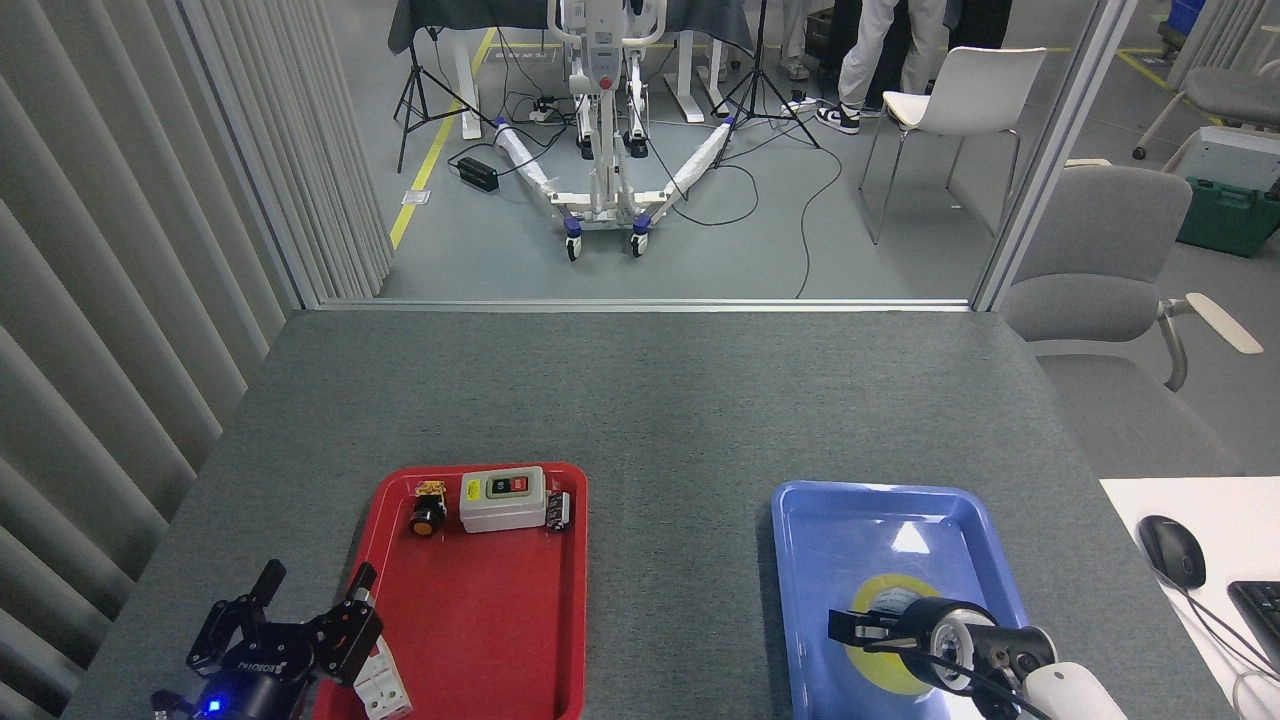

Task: Place and move tape with both arms
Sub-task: 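Slide the tape roll with the right gripper farther into the blue tray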

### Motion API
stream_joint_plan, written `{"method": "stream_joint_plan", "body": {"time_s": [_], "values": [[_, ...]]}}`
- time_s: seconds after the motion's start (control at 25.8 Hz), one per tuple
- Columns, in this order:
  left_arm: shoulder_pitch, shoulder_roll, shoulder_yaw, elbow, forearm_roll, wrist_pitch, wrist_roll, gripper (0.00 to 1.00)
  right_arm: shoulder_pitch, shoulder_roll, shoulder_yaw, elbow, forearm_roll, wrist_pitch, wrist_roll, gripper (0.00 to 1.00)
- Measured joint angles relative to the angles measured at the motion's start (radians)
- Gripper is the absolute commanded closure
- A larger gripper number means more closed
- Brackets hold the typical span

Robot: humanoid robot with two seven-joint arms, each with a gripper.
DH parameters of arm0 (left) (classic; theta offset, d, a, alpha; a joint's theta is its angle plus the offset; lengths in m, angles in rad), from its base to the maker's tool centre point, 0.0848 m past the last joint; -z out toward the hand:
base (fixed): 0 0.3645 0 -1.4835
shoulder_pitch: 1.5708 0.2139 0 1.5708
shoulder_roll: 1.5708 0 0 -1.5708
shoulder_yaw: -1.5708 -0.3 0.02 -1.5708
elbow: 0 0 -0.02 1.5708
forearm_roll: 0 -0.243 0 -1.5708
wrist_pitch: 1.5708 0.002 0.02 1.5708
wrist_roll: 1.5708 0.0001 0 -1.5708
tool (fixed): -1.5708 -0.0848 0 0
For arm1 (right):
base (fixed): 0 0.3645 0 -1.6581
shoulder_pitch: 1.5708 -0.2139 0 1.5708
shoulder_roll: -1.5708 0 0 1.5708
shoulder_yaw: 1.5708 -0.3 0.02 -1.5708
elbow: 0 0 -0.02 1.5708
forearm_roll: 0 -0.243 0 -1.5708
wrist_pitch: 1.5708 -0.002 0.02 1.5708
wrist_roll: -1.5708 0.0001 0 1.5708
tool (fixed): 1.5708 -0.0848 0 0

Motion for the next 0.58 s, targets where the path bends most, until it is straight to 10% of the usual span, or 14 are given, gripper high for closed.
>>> {"method": "stream_joint_plan", "body": {"time_s": [0.19, 0.35, 0.58], "values": [[0.003, 0.0, 0.007, 0.0, 0.012, 0.0, -0.004, 0.01, 0.026, -0.01, -0.029, -0.021, 0.007, -0.003, -0.178, 0.0], [0.003, 0.0, 0.007, 0.0, 0.014, -0.004, -0.008, 0.01, 0.079, -0.013, -0.088, -0.033, 0.031, -0.055, -0.541, 0.0], [0.004, 0.001, 0.008, -0.003, 0.015, -0.008, -0.014, 0.01, 0.212, 0.018, -0.193, -0.055, 0.178, -0.176, -0.924, 0.0]]}}
